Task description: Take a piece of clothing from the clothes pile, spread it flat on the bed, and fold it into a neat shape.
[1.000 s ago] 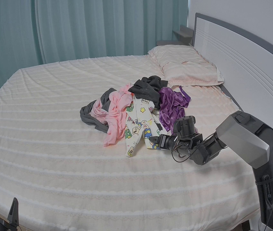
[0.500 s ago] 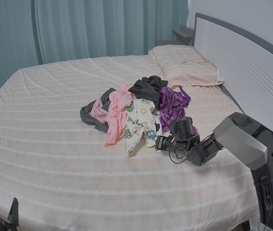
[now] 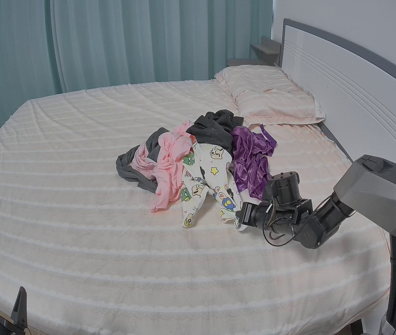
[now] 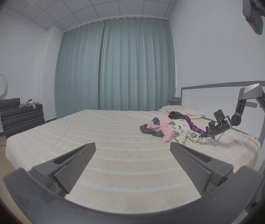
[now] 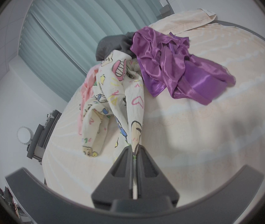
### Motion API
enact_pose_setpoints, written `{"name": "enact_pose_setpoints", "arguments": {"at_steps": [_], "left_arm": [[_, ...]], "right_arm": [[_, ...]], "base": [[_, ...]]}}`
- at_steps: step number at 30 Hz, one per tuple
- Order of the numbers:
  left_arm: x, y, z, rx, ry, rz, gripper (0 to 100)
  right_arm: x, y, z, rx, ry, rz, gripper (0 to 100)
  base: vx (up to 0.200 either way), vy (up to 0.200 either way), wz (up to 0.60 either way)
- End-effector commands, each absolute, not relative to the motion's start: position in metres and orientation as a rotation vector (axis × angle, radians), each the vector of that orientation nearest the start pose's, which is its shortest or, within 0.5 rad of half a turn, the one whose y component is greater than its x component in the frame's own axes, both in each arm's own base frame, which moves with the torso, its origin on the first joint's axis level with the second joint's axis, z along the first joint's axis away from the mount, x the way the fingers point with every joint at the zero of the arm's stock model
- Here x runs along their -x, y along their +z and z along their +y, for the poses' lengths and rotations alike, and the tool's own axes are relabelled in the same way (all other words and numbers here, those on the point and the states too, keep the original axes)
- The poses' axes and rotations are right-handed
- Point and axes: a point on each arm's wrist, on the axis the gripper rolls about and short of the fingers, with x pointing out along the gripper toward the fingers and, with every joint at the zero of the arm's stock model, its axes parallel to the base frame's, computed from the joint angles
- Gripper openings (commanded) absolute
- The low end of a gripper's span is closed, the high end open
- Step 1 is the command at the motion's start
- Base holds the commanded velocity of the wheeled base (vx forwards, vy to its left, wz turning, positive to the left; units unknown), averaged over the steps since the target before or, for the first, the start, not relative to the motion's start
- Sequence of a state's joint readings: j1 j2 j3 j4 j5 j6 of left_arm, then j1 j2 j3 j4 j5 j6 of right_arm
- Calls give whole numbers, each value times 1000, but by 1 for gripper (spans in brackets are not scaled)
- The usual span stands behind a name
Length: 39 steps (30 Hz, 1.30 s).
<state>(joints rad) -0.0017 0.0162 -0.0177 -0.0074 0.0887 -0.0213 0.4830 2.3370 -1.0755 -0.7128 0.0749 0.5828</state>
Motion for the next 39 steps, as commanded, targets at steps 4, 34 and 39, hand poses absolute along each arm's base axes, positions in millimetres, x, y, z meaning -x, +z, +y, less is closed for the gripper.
{"name": "enact_pose_setpoints", "arguments": {"at_steps": [4,34,39], "left_arm": [[23,76,2,22,87,-9,100],[-29,162,-7,19,-298,147,100],[-75,153,-24,2,-510,362,100]], "right_arm": [[-274,55,147,-530,481,648,0],[-162,96,71,-679,522,505,0],[-161,92,59,-703,497,559,0]], "base": [[0,0,0],[0,0,0],[0,0,0]]}}
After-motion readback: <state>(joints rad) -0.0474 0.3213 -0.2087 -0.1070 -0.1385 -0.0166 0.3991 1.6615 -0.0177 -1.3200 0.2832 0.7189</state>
